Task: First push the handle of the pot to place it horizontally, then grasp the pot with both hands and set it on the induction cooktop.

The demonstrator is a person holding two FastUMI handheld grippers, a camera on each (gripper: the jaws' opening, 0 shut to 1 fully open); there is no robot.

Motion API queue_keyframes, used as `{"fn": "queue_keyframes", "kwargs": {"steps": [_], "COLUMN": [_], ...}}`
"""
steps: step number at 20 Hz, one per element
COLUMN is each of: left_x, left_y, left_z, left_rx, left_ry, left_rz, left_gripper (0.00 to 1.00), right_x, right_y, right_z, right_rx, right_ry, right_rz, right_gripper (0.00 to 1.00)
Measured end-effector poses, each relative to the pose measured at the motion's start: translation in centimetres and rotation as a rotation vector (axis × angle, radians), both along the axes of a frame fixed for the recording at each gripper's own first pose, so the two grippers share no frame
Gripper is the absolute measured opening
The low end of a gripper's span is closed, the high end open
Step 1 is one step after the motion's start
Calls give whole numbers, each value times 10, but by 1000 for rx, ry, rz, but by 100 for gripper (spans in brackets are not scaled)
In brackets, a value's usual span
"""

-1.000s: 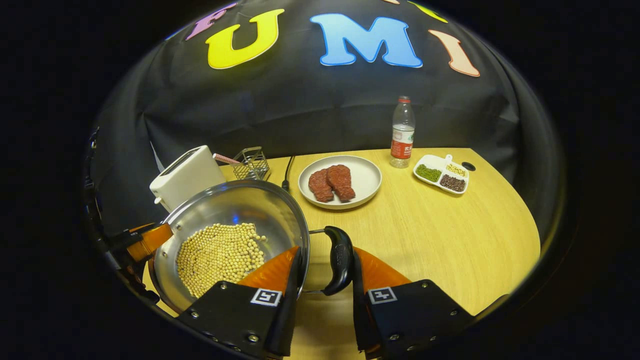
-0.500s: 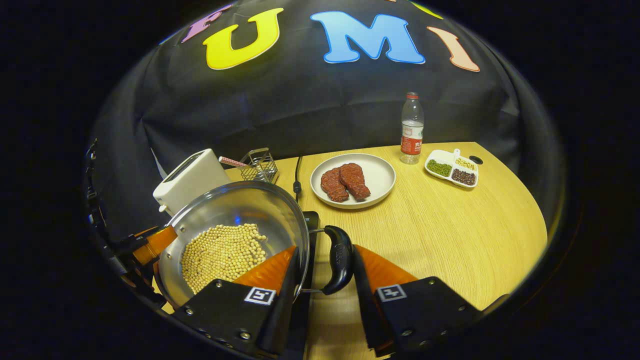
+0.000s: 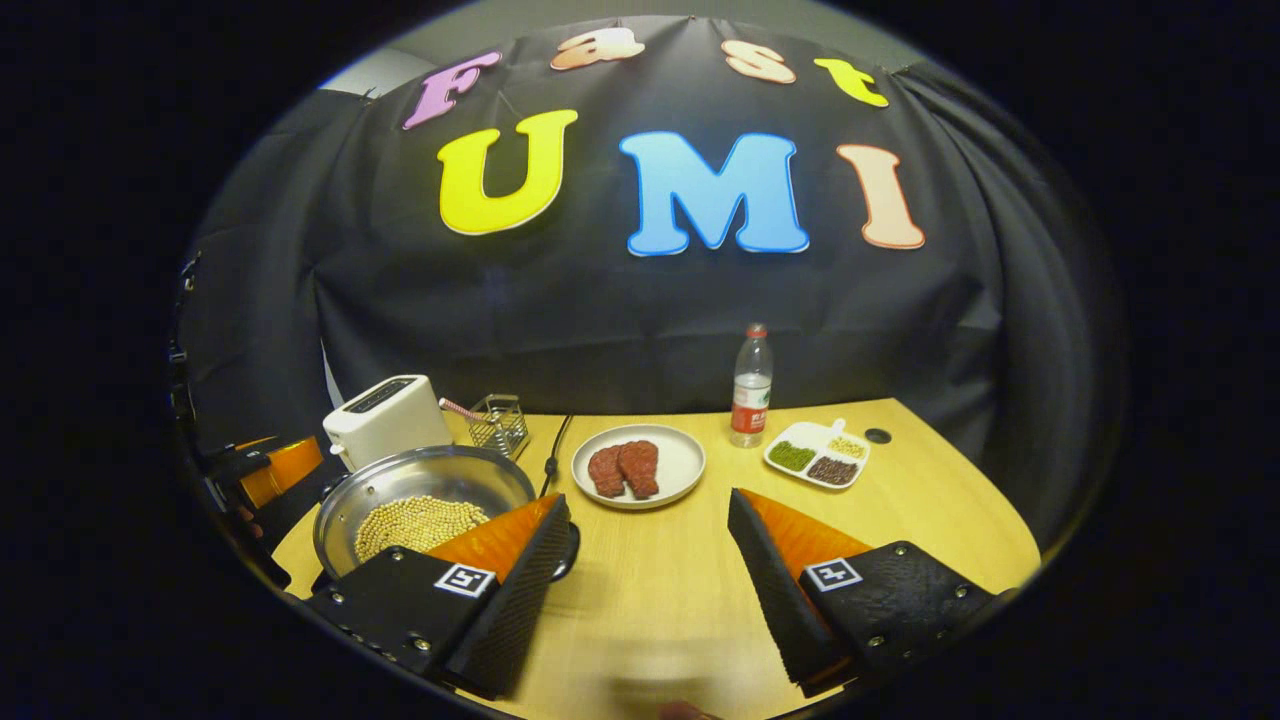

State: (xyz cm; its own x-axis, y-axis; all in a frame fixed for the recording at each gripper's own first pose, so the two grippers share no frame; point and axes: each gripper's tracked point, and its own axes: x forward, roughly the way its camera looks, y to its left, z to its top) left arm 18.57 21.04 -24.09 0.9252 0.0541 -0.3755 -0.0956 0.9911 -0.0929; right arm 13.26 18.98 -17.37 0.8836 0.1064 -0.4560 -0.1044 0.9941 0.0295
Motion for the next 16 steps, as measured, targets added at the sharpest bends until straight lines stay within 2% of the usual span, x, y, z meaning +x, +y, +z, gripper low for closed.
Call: {"fn": "queue_keyframes", "kwargs": {"steps": [6,8,9,11,12,13,14,16], "left_x": [-54,-80,-93,-124,-136,-148,-161,-180], "left_y": [-112,-150,-168,-201,-213,-224,-233,-243], "left_z": [71,93,103,120,131,140,147,164], "left_rx": [3,-13,-21,-26,-26,-28,-31,-31], "left_ry": [-107,-133,-148,-161,-179,-190,-192,-212], "left_rz": [-42,-48,-54,-84,-94,-105,-115,-128], "left_gripper": [94,100,94,100,97,100,94,96], "right_x": [-52,-71,-81,-104,-111,-118,-128,-142], "right_y": [-84,-111,-121,-142,-153,-163,-169,-178], "right_z": [59,69,74,83,91,97,103,118], "right_rx": [-26,-35,-32,-35,-36,-39,-38,-28], "right_ry": [-137,-158,-163,-165,-181,-192,-199,-221], "right_rz": [23,37,46,62,63,58,54,43], "right_gripper": [96,96,96,97,96,96,96,96]}}
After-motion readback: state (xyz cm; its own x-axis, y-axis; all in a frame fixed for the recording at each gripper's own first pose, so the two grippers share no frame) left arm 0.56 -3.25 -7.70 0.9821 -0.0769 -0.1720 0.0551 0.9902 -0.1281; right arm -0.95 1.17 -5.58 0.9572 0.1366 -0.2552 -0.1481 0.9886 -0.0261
